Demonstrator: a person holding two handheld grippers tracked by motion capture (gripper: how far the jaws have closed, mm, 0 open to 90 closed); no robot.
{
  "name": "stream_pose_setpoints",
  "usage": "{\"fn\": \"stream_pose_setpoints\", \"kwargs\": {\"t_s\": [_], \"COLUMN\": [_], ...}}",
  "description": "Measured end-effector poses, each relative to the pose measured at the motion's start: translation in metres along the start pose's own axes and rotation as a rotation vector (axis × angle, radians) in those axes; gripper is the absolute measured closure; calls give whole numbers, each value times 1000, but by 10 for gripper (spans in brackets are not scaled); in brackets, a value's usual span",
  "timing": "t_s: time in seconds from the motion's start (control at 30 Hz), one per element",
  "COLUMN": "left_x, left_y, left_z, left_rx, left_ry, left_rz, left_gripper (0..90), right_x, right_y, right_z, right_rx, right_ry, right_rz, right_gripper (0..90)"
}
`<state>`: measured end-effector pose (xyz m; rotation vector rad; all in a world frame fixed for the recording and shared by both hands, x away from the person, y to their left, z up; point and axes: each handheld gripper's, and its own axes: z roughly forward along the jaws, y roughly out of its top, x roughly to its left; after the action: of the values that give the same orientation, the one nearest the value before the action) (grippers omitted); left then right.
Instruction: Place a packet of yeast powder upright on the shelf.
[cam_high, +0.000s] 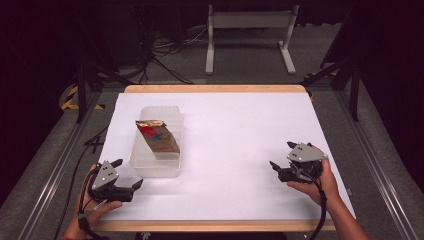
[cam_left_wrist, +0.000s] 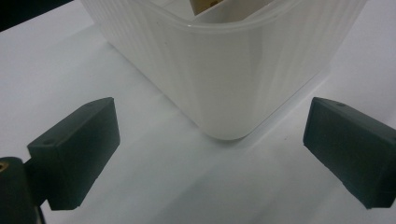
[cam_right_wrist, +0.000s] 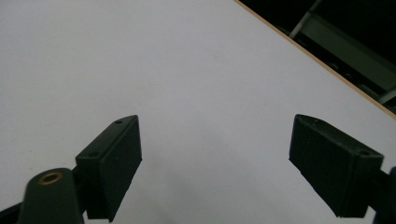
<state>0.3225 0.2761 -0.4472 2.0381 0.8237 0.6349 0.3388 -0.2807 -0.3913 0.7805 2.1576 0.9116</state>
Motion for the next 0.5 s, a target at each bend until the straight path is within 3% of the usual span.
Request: {"fn": "stream_pose_setpoints", "kwargs": {"t_s": [0.23,0.4,0.5], "left_x": [0,1,2], "left_y": [1,2,2], "left_z": [0,3,3], "left_rx": [-3,-1,-4], "left_ry": [-2,-6,-6], "left_rz": [0,0,-7], "left_gripper": [45,45,45], "right_x": [-1,-1,0], "right_y": [-16,-30,-39], "right_z": [-12,-20,-24], "right_rx": [-49,-48,-52], "right_ry": [-7,2,-19], "right_rz": [52,80,75], "right_gripper": [154,141,137]}}
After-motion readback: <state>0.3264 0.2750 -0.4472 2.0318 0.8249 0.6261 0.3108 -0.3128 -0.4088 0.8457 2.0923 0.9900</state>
